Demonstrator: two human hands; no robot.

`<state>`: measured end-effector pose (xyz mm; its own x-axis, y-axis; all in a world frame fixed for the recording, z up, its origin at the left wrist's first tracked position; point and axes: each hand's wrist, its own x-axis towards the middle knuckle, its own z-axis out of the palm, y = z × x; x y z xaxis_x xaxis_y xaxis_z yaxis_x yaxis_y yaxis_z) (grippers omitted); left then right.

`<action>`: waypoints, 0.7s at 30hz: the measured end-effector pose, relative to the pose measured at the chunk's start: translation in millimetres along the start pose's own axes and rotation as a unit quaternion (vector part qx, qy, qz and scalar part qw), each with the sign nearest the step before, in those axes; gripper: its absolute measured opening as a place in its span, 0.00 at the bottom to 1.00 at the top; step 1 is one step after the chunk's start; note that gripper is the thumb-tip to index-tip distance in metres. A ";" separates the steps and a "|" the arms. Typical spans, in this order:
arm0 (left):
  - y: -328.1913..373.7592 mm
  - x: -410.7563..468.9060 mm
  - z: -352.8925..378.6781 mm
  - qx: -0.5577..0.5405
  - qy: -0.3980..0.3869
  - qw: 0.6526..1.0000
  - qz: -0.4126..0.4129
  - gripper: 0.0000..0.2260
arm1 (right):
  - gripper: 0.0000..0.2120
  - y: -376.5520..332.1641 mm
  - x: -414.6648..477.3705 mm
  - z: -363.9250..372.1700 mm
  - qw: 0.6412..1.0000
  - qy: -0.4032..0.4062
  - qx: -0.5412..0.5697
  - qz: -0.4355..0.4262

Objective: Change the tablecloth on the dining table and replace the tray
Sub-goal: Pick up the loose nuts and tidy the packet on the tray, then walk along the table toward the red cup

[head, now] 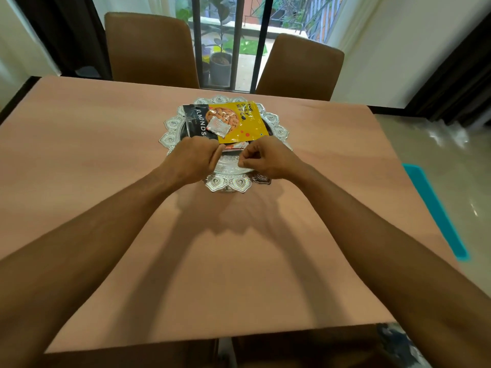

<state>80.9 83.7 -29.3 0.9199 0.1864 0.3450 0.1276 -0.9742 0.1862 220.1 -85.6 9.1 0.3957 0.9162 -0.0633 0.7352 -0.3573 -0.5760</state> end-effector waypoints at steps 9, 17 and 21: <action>26.6 -133.7 -29.4 -0.039 0.030 0.995 -0.082 0.18 | 0.09 2.1 -99.9 25.5 0.989 0.119 0.078 0.039; 74.8 -363.8 -62.5 -0.043 -0.067 0.942 -0.326 0.19 | 0.16 -56.9 -197.1 136.1 0.992 -0.033 0.124 0.022; 93.9 -460.1 -101.4 -0.020 -0.116 0.916 -0.383 0.20 | 0.15 -105.7 -231.0 195.7 0.991 -0.094 0.092 -0.035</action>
<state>-368.0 -80.6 -77.2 0.6205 0.7771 -0.1057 0.7599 -0.5624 0.3261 -56.7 -224.0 -75.0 0.2246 0.9615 -0.1584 0.6374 -0.2679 -0.7224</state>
